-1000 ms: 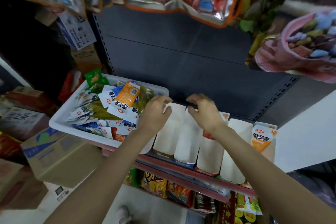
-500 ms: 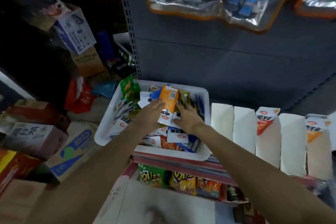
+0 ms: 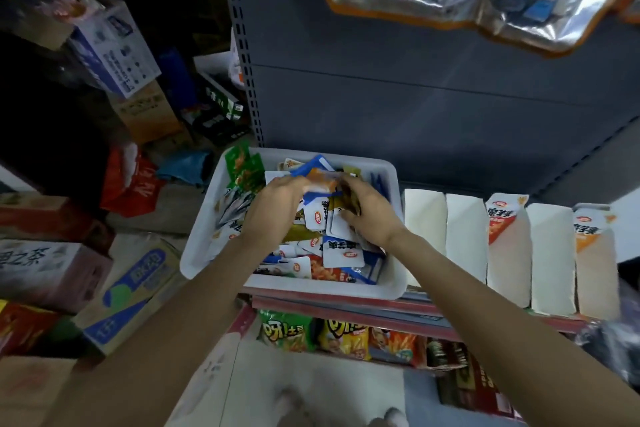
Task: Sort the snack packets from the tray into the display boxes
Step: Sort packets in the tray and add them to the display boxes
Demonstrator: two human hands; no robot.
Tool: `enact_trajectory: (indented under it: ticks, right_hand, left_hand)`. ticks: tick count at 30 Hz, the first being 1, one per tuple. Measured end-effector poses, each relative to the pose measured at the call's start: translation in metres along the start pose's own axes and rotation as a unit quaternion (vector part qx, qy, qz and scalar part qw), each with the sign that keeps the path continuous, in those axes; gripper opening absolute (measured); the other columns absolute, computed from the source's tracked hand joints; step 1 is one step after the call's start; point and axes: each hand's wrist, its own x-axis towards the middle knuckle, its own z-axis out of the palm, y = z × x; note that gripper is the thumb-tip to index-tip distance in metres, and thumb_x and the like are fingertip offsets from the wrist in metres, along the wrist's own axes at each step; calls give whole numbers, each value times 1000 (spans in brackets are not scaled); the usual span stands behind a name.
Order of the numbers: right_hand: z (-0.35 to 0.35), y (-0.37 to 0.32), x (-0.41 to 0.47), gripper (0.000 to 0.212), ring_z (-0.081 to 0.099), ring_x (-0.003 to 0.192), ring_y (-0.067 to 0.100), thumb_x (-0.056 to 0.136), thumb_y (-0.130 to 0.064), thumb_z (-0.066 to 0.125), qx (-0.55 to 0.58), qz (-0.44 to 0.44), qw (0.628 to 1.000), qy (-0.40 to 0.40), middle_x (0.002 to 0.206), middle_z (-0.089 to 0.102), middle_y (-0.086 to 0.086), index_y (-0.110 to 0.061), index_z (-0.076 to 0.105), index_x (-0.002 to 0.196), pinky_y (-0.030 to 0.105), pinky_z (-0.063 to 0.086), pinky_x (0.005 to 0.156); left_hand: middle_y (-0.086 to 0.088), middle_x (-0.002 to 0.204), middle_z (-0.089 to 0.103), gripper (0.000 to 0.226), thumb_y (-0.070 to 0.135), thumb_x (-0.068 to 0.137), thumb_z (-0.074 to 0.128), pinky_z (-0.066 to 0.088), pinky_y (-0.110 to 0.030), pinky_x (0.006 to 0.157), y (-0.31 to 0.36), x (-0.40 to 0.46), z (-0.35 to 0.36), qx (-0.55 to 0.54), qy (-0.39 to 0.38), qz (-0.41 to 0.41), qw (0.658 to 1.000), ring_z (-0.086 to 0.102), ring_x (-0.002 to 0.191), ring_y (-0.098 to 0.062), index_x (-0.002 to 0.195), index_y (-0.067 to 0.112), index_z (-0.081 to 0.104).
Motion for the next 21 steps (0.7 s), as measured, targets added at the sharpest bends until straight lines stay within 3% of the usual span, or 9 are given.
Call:
enact_trajectory:
  ticks: [3, 6, 8, 10, 13, 16, 19, 21]
  right_hand:
    - [-21, -6, -11, 45, 50, 117, 16, 92, -14, 58, 10, -54, 998, 28, 131, 54, 3, -18, 47, 135, 14, 34, 93]
    - [-45, 2, -28, 13, 55, 71, 10, 93, -17, 57, 22, -69, 996, 53, 83, 63, -2, -14, 67, 101, 18, 37, 63]
    - [-62, 20, -44, 22, 44, 53, 4, 92, -16, 60, 44, -76, 994, 70, 59, 49, -13, -26, 59, 72, 21, 33, 55]
    - [-84, 41, -63, 31, 47, 53, 2, 90, -15, 62, 65, -76, 991, 91, 55, 47, -16, -33, 51, 67, 17, 35, 55]
    - [-124, 78, -93, 22, 56, 64, -3, 88, -14, 63, 103, -49, 986, 122, 67, 60, -17, -33, 59, 79, 14, 42, 61]
    - [-166, 128, -123, 14, 55, 62, -7, 87, -14, 65, 105, -2, 987, 118, 69, 62, -15, -29, 65, 83, 9, 40, 59]
    - [-203, 178, -154, 7, 57, 65, -6, 85, -20, 67, 79, 23, 987, 135, 67, 63, -16, -26, 67, 83, 17, 41, 64]
    - [-226, 203, -173, 9, 57, 64, -3, 85, -21, 67, 81, 40, 984, 155, 63, 64, -18, -25, 67, 77, 14, 40, 62]
  left_hand:
    - [-13, 84, 65, 20, 6, 91, 47, 52, -38, 66, 29, 8, -12, -72, 53, 24, 996, 61, 73, -24, 98, 5, 66]
    - [-3, 86, 67, 23, 18, 94, 48, 44, -23, 71, 69, 16, -12, -177, 69, 16, 982, 57, 78, -9, 98, 7, 68]
    - [6, 85, 66, 24, 29, 93, 53, 46, -24, 71, 101, 22, -8, -233, 64, -16, 970, 58, 77, -5, 97, 10, 68]
    - [13, 85, 65, 16, 27, 91, 60, 48, -25, 71, 136, 32, 1, -272, 54, -42, 960, 59, 78, -4, 96, 13, 66]
    - [15, 83, 66, 2, 16, 89, 63, 51, -26, 73, 195, 46, 25, -342, 43, -69, 936, 62, 81, -5, 90, 16, 65]
    - [18, 77, 66, 15, 9, 88, 63, 50, -22, 70, 253, 55, 57, -399, 24, -65, 915, 62, 76, 0, 80, 22, 64]
    - [13, 76, 66, 14, 7, 86, 63, 49, -28, 70, 308, 63, 90, -411, 5, -59, 910, 62, 73, -4, 79, 19, 66]
    - [15, 76, 66, 11, 9, 86, 64, 49, -26, 71, 341, 72, 107, -412, 1, -58, 910, 62, 74, -4, 79, 17, 67]
